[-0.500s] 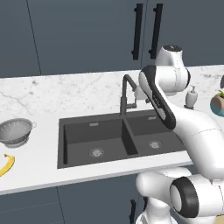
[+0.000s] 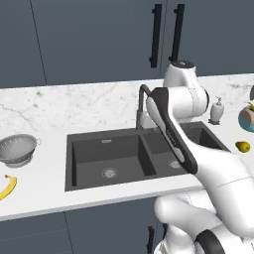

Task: Put the colander in the sink, put the banana, pear in the colander, and turn on the sink faucet and pour water over the colander.

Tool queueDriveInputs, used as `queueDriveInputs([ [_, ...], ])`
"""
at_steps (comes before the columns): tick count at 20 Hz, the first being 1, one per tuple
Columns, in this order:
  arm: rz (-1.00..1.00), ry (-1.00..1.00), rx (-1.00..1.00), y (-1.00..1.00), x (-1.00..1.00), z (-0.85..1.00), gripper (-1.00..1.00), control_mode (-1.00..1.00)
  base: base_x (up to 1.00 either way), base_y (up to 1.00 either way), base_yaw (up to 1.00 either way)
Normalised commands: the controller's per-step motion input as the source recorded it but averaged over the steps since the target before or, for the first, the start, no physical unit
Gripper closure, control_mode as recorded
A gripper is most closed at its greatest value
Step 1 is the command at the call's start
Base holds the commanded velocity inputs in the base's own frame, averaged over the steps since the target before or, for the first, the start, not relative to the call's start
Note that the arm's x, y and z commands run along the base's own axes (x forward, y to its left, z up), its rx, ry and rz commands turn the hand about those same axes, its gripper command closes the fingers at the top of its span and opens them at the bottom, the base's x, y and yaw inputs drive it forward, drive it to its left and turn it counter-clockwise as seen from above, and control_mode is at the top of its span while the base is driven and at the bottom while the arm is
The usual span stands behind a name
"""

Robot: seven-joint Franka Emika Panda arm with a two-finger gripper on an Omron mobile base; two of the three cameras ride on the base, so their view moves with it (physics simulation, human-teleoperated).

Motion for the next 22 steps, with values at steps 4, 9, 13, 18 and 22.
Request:
queueDriveInputs([
  [4,0.04,0.01,0.04,1.00,-0.94,-0.44,-1.00,-1.00,0.00,0.00,0.00],
  [9,0.19,0.01,0.01,1.00,-0.45,-0.11,-1.00,-1.00,0.00,0.00,0.00],
  [13,0.02,-0.04,0.12,0.83,-0.18,-0.05,-1.00,-1.00,0.00,0.00,0.00],
  [18,0.00,-0.01,0.34,0.74,0.07,0.00,-1.00,-1.00,0.00,0.00,0.00],
  [22,0.00,-0.02,0.44,0.58,0.14,-0.02,-1.00,-1.00,0.00,0.00,0.00],
])
